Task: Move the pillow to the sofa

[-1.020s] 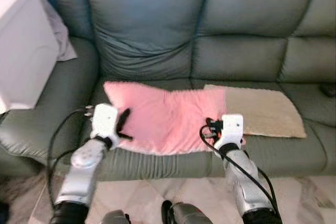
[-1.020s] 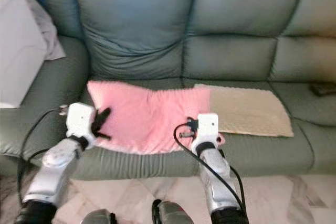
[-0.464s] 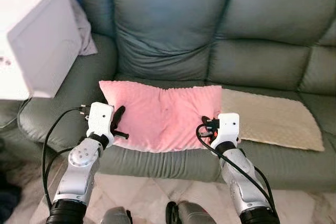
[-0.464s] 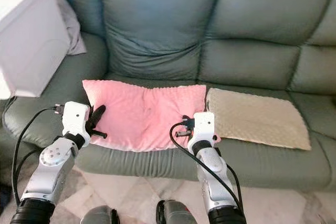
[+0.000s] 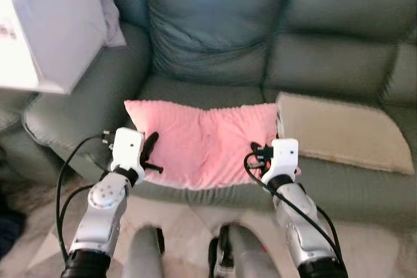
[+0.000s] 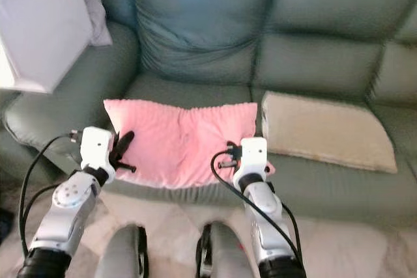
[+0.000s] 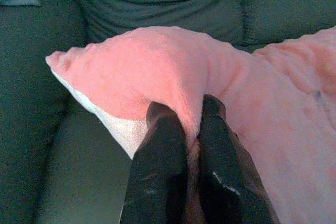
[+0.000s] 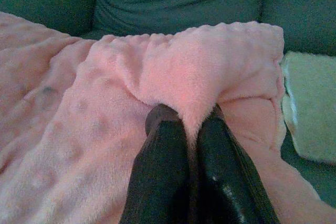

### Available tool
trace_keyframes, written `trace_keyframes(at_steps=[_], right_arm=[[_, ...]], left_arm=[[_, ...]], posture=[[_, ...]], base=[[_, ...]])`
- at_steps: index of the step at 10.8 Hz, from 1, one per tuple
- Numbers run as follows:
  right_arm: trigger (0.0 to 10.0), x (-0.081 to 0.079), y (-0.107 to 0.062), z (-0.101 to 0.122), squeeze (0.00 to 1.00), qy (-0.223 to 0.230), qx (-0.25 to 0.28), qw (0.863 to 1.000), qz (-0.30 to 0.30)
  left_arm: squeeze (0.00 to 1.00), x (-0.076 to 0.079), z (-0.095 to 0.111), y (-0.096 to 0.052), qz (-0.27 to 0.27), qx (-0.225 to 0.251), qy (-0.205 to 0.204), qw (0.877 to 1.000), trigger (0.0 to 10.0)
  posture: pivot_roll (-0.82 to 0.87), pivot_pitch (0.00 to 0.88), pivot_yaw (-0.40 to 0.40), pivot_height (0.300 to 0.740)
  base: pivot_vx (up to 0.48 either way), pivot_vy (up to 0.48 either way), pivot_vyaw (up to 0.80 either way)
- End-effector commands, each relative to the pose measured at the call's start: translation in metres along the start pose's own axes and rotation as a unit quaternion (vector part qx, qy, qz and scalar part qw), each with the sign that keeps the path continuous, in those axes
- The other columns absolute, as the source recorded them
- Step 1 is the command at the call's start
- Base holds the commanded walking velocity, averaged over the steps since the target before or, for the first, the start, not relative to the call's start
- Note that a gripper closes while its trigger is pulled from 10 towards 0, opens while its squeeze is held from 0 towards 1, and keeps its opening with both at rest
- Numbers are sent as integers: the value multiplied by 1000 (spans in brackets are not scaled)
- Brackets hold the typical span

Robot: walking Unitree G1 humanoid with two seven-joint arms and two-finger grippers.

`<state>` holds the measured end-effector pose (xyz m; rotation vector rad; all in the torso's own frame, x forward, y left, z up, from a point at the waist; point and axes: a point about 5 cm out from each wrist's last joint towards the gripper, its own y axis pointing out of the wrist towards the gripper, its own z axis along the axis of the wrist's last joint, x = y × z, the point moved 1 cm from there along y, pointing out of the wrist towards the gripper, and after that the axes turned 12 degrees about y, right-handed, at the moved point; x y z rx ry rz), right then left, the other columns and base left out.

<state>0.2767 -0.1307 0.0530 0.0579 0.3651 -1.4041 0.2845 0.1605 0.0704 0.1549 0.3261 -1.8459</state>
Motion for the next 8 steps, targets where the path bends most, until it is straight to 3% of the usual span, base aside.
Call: trace_keyframes(at_steps=[1,5,8], right_arm=[[10000,1,0,2,0,0,1,1000,1],[10000,1,1,2,0,1,-1,1000,2],[10000,1,2,4,0,-1,2,1000,2]], left_arm=[[0,2,7,2,-6,13,1,1000,10000],[0,1,9,2,-1,20,7,1000,10000],[0,2,12,5,4,26,6,1000,10000]], posture=[[25,118,-73,636],[21,123,-66,636],[17,124,-65,636]], base=[[0,0,0],[0,0,0],[281,0,0]])
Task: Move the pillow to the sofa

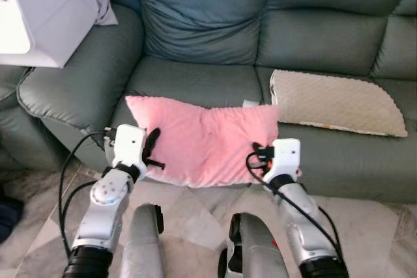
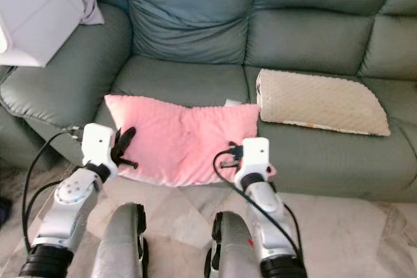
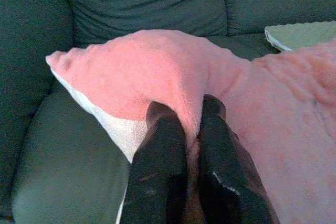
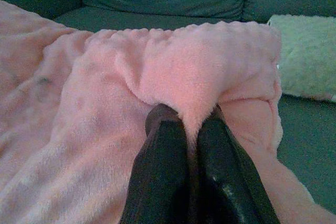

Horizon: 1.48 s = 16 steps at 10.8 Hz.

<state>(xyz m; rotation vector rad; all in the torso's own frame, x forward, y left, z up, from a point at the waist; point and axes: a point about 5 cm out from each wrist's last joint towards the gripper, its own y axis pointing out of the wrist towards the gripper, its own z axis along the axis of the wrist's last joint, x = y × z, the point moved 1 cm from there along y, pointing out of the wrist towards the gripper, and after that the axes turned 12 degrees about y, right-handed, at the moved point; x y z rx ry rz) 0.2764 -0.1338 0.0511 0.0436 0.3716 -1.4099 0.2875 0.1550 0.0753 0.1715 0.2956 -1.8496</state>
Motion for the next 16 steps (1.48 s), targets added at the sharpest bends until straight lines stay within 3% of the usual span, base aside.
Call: trace_keyframes(at_steps=[1,11,14,16], right_arm=[[10000,-2,3,5,0,0,8,1000,5],[10000,1,2,4,0,-2,1,1000,1],[10000,-1,8,13,0,14,-9,1000,19],[10000,14,19,21,0,9,-22,1000,13]], left_arm=[[0,-1,5,1,4,11,8,1000,10000],[0,0,2,2,9,5,6,1000,10000],[0,-23,-7,2,38,-21,55,998,10000],[0,-46,-10,9,57,-38,82,994,10000]], posture=[[16,124,-64,636],[14,125,-66,636],[16,171,-68,636],[19,199,-61,636]], base=[[322,0,0],[355,0,0],[0,0,0],[0,0,0]])
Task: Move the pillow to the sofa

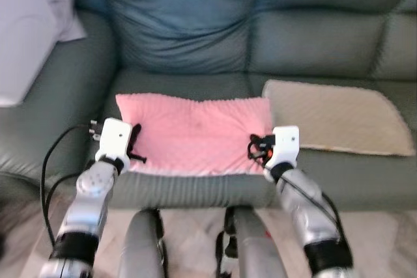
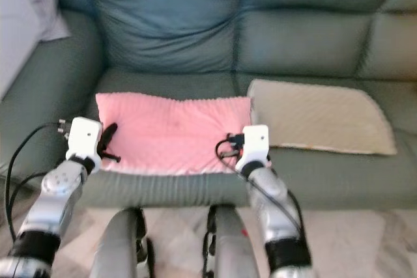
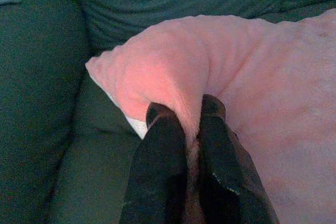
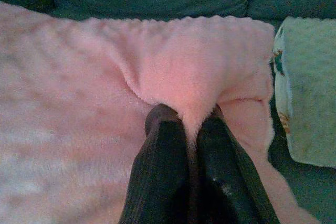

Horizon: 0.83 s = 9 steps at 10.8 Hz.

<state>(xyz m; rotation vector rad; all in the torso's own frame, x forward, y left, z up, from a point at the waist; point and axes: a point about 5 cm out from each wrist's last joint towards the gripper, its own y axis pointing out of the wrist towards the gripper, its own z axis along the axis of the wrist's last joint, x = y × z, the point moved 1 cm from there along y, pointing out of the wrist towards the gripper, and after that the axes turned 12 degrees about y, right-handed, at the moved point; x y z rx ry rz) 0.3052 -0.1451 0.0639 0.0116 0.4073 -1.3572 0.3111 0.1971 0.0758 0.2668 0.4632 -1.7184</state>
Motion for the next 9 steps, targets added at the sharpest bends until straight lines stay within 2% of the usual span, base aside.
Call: trace_keyframes(at_steps=[1,3,4,7,9], right_arm=[[10000,16,2,11,0,5,6,1000,-23],[10000,23,15,25,0,7,11,1000,-26],[10000,20,23,31,0,8,14,1000,-19],[10000,12,46,51,0,19,25,999,-1],[10000,12,55,55,0,35,27,999,-3]], left_arm=[[0,-12,3,5,16,4,24,1000,10000],[0,-24,8,20,53,-4,50,997,10000],[0,-28,9,26,68,-12,44,997,10000],[0,-43,8,36,109,-37,51,992,10000],[0,-45,7,40,117,-46,53,991,10000]], posture=[[20,226,-55,636],[18,267,-43,636],[15,293,-39,636],[20,343,-36,636],[27,370,-41,636]], base=[[0,0,0],[0,0,0],[0,0,0],[0,0,0],[0,0,0]])
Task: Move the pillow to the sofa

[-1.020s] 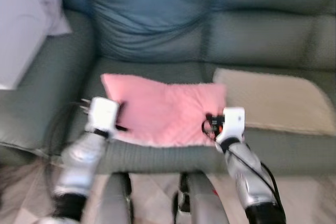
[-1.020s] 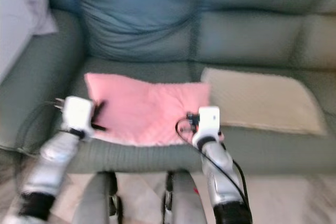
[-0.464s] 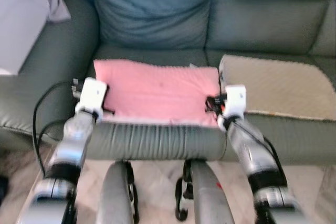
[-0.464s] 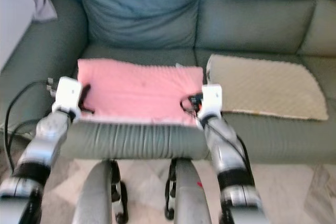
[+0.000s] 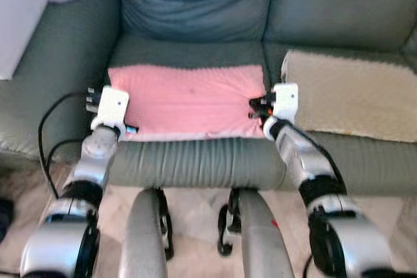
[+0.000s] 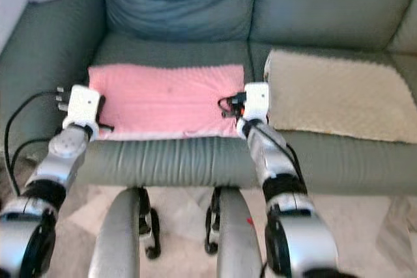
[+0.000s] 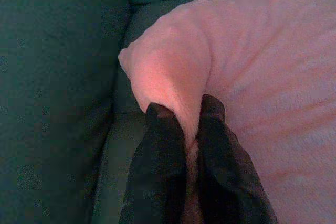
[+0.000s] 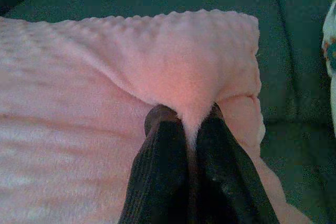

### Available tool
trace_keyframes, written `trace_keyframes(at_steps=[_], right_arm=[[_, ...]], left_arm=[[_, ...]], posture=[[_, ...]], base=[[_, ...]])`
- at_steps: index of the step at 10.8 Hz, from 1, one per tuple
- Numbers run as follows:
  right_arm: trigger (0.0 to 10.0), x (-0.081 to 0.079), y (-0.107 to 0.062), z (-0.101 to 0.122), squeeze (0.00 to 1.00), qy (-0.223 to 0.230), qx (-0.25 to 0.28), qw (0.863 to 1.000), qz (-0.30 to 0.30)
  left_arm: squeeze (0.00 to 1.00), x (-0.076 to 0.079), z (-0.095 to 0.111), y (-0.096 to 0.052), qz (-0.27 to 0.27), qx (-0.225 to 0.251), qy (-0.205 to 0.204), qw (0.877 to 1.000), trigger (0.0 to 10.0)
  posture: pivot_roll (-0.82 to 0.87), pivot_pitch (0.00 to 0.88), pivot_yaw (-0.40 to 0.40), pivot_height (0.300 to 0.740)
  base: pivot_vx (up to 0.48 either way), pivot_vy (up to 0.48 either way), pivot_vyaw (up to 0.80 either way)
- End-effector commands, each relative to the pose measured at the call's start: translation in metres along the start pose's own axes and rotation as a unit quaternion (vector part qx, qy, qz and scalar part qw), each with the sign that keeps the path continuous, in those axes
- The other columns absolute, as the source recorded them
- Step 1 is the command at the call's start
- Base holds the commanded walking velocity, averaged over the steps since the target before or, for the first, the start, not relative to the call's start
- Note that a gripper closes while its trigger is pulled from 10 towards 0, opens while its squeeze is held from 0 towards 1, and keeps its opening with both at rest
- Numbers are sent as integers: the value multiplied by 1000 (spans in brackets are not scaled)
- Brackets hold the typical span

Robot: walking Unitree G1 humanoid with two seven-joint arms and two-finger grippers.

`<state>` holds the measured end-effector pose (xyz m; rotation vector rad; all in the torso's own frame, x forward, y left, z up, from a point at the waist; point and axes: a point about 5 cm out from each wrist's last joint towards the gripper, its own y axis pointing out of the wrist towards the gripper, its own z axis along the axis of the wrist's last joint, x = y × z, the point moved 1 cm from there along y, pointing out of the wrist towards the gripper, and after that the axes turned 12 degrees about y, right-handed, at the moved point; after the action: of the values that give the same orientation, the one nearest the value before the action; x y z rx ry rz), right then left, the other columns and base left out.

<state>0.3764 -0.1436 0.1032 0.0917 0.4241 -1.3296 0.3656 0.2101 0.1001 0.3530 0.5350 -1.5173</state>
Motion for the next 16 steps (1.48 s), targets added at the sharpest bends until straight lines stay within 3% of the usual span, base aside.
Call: trace_keyframes(at_steps=[1,2,4,8,9,16], right_arm=[[10000,13,-3,1,0,25,10,999,-23],[10000,8,0,0,0,46,13,999,-15],[10000,-7,5,-4,0,40,20,999,1],[10000,-12,5,-7,0,43,26,999,11],[10000,-12,5,-8,0,40,26,999,7],[10000,-12,5,-8,0,40,26,999,7]], left_arm=[[0,-10,-15,-4,18,-26,5,999,10000],[0,-3,-12,-3,-4,-18,18,1000,10000],[0,2,4,5,-22,11,50,998,10000],[0,-4,15,13,-16,19,65,998,10000],[1000,-5,17,13,-25,23,50,998,10000],[1000,-5,17,13,-25,23,50,998,10000]], posture=[[31,377,-43,636],[35,383,-49,636],[31,392,-52,636],[19,392,-54,636],[17,386,-57,636],[17,386,-57,636]], base=[[0,0,0],[0,0,0],[0,0,0],[0,0,0],[0,0,0],[0,0,0]])
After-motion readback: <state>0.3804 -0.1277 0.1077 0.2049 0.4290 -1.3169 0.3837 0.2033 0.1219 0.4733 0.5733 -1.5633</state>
